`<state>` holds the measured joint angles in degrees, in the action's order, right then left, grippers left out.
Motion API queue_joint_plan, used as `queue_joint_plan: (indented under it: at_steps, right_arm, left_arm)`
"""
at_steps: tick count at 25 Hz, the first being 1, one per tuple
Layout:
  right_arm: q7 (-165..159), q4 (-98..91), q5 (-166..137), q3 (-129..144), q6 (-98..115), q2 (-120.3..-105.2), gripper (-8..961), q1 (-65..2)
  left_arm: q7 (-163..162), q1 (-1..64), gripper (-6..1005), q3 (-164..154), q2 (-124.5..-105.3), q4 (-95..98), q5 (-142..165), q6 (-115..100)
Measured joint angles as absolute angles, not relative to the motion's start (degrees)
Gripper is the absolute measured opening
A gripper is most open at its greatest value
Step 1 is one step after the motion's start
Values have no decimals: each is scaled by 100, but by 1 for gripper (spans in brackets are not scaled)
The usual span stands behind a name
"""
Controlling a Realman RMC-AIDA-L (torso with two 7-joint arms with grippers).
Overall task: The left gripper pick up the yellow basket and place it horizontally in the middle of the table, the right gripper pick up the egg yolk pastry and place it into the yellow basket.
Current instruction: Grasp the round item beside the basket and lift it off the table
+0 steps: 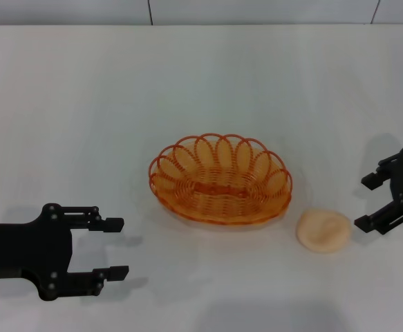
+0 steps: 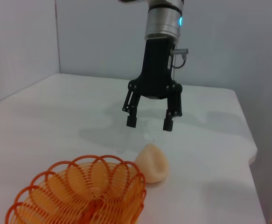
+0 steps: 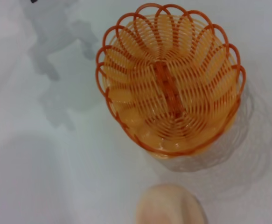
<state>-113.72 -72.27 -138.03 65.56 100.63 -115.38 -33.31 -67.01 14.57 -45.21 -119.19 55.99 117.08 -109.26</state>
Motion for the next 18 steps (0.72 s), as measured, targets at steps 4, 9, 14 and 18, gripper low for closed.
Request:
queue_joint_plan:
  at_steps: [4,9,14,18]
  right_arm:
    - [-11500,-7172,-13778,6792,9870,-11567,798,-3326]
    - [-11582,-7011,-13763,7150,9648,-11580,796,-3329]
    - [-11590,-6978,-13719,7263,9491,-11586,793,-3304]
    - [-11591,-6873,-13701,7273,9394,-11585,792,-3300]
  left_arm:
    - [-6702,1462,636,-4576,-11918,5599,11707,-10908]
    - [-6744,1473,636,-4655,-11918,5606,11693,-10898]
    - [-6752,1477,636,-4658,-11918,5613,11676,-10901]
    - [-6755,1484,636,-4659,-11918,5613,11676,-10899]
